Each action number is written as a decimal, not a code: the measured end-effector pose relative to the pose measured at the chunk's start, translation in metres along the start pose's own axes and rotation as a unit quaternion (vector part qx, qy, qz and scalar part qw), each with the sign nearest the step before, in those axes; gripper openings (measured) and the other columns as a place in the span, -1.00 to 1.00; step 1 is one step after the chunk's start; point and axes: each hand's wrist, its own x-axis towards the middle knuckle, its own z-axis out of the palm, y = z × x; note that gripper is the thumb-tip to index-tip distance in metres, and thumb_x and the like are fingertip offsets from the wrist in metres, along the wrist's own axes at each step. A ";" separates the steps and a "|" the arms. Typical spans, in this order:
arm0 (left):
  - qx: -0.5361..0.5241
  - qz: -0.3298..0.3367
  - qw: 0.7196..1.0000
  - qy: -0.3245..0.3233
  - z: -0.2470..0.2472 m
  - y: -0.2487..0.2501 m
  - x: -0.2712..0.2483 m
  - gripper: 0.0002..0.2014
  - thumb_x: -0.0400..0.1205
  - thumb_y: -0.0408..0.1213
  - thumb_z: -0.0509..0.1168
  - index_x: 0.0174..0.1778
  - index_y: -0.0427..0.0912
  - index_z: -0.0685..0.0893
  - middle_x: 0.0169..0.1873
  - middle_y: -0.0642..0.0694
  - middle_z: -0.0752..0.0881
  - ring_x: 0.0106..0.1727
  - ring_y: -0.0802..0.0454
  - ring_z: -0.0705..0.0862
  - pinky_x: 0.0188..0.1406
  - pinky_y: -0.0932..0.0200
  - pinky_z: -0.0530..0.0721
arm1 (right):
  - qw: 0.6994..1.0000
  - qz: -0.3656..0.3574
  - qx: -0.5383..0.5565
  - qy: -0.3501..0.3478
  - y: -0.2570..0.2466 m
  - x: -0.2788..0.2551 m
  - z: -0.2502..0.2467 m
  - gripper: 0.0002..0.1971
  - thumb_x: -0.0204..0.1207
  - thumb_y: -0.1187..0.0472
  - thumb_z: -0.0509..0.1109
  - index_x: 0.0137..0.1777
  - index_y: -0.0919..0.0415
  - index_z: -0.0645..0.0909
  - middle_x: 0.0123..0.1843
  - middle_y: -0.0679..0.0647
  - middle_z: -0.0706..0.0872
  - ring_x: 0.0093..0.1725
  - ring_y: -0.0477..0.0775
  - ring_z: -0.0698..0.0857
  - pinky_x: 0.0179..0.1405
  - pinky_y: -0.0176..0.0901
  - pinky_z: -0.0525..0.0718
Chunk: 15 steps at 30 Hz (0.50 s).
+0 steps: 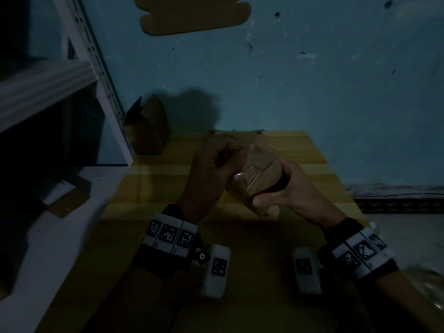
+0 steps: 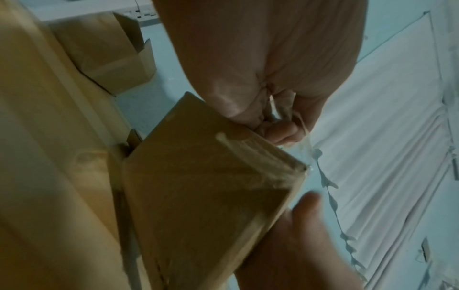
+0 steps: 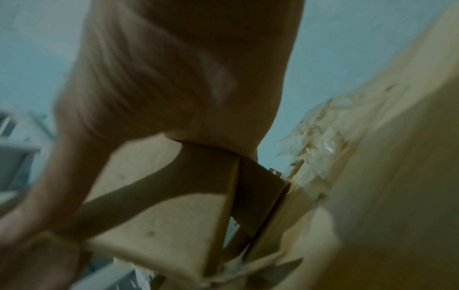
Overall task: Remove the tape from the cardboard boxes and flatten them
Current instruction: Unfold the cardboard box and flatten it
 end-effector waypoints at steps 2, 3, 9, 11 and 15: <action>-0.003 -0.002 1.000 0.000 0.002 0.001 0.000 -0.63 0.65 -0.25 0.34 0.06 -0.60 0.64 -0.37 0.01 0.64 -0.32 0.19 0.60 -0.22 0.28 0.56 | 0.999 -0.010 -0.038 0.016 0.001 0.001 0.002 0.02 0.03 0.33 0.81 0.57 0.14 0.50 0.37 -0.04 0.76 0.38 -0.05 0.72 0.25 -0.21 0.70; -0.005 -0.003 1.000 0.000 0.003 0.001 0.000 -0.63 0.65 -0.24 0.34 0.07 -0.60 0.64 -0.37 -0.03 0.65 -0.32 0.16 0.60 -0.22 0.26 0.57 | 0.998 -0.018 -0.056 0.026 0.002 0.001 0.003 0.05 0.01 0.30 0.84 0.57 0.11 0.49 0.38 -0.06 0.75 0.38 -0.08 0.71 0.24 -0.22 0.70; -0.008 -0.045 0.999 0.029 -0.001 0.003 0.002 -0.72 0.64 -0.23 0.38 0.09 -0.41 0.75 -0.30 -0.04 0.74 -0.26 0.14 0.68 -0.22 0.26 0.62 | 0.992 -0.070 -0.092 0.055 -0.004 -0.002 0.003 -0.03 0.15 0.33 0.81 0.56 0.06 0.42 0.40 -0.08 0.65 0.35 -0.18 0.67 0.18 -0.35 0.69; 0.010 -0.052 0.998 0.037 -0.005 0.003 0.004 -0.87 0.66 -0.32 0.39 0.07 -0.19 0.80 -0.15 -0.15 0.81 -0.12 0.07 0.74 -0.13 0.16 0.69 | 0.993 -0.072 -0.079 0.057 -0.005 -0.003 0.001 -0.08 0.17 0.29 0.78 0.55 0.10 0.45 0.39 -0.10 0.68 0.37 -0.16 0.67 0.23 -0.39 0.63; 0.030 -0.054 0.997 0.035 -0.006 0.005 0.004 -0.89 0.66 -0.39 0.37 0.04 -0.21 0.79 -0.18 -0.10 0.80 -0.17 0.10 0.75 -0.21 0.16 0.69 | 0.995 -0.064 -0.065 0.050 -0.005 -0.003 -0.001 -0.14 0.17 0.22 0.76 0.51 0.09 0.50 0.37 -0.10 0.71 0.39 -0.12 0.68 0.27 -0.37 0.63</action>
